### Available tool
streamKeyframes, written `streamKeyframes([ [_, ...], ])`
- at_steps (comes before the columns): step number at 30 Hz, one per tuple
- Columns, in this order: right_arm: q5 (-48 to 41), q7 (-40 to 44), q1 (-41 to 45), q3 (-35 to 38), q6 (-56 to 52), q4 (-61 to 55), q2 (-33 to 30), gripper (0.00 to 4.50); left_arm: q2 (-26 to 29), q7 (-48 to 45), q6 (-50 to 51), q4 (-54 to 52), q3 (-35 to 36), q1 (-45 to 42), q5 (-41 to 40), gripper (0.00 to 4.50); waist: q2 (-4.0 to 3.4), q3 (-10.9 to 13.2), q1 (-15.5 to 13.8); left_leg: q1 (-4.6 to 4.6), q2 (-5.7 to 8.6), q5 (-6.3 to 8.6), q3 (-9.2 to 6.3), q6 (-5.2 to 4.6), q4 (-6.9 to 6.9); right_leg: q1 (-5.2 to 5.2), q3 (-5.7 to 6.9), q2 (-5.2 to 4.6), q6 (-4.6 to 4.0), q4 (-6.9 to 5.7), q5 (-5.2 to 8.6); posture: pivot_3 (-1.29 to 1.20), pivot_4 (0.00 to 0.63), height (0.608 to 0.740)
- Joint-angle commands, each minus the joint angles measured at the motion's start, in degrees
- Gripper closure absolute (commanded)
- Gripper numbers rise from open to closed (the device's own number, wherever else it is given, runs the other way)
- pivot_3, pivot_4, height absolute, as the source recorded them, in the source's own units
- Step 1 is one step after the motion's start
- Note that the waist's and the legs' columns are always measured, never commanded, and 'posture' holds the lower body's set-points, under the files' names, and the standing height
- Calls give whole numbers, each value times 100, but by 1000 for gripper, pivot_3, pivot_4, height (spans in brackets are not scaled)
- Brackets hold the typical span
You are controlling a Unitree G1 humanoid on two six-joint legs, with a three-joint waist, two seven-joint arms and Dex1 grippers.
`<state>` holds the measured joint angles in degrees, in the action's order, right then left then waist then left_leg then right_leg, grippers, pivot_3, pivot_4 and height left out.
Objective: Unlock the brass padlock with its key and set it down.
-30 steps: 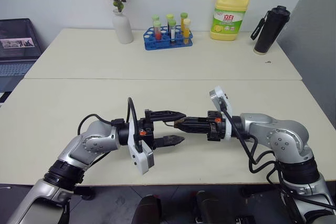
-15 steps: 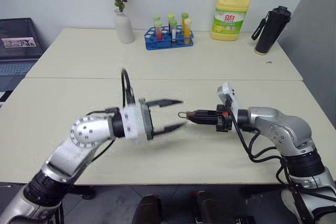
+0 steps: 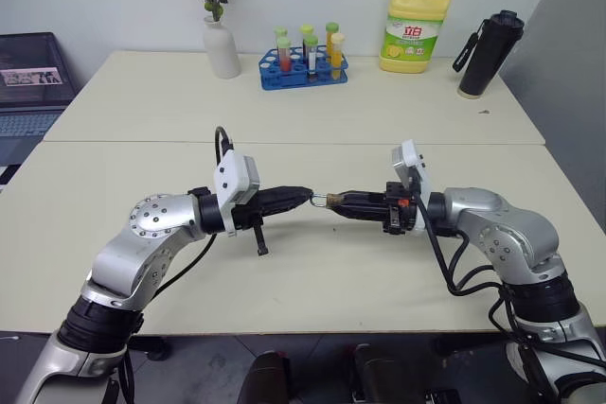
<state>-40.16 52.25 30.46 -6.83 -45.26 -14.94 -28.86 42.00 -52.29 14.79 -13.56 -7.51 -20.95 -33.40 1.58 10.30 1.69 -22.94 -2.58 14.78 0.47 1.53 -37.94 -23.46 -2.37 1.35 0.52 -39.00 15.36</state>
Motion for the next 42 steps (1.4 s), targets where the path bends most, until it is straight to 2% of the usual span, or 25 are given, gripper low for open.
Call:
streamKeyframes([
  [1, -164, -24, 80, 249, 19, -252, -9, 4305, -151, -135, 25, -61, 67, -39, 98, 4500, 0, 0, -1, 0, 0, 0, 0, 0, 0, 0, 0, 0, 0, 0, 0, 0, 150, 740],
  [11, -243, -72, 46, 287, -56, -296, -10, 4305, -524, -191, 151, -52, 185, -108, 286, 4500, 0, 0, 0, 0, -1, 0, 0, 0, 0, 0, -2, 0, 0, 0, 0, 0, 150, 740],
  [29, -45, -37, 7, 153, 29, -112, -23, 4305, -608, -28, 851, -902, 503, -1, -60, 4500, 0, 0, 0, 0, -1, 0, 0, 0, 0, 0, -2, 0, 0, 0, 0, 0, 150, 740],
  [42, 72, 85, -83, 135, 85, -108, -32, 4305, -648, 99, 1078, -958, 623, -101, -170, 4500, 0, 0, 0, 0, 0, 0, 0, 0, 0, 0, -2, 0, 0, 0, 0, 0, 150, 740],
])
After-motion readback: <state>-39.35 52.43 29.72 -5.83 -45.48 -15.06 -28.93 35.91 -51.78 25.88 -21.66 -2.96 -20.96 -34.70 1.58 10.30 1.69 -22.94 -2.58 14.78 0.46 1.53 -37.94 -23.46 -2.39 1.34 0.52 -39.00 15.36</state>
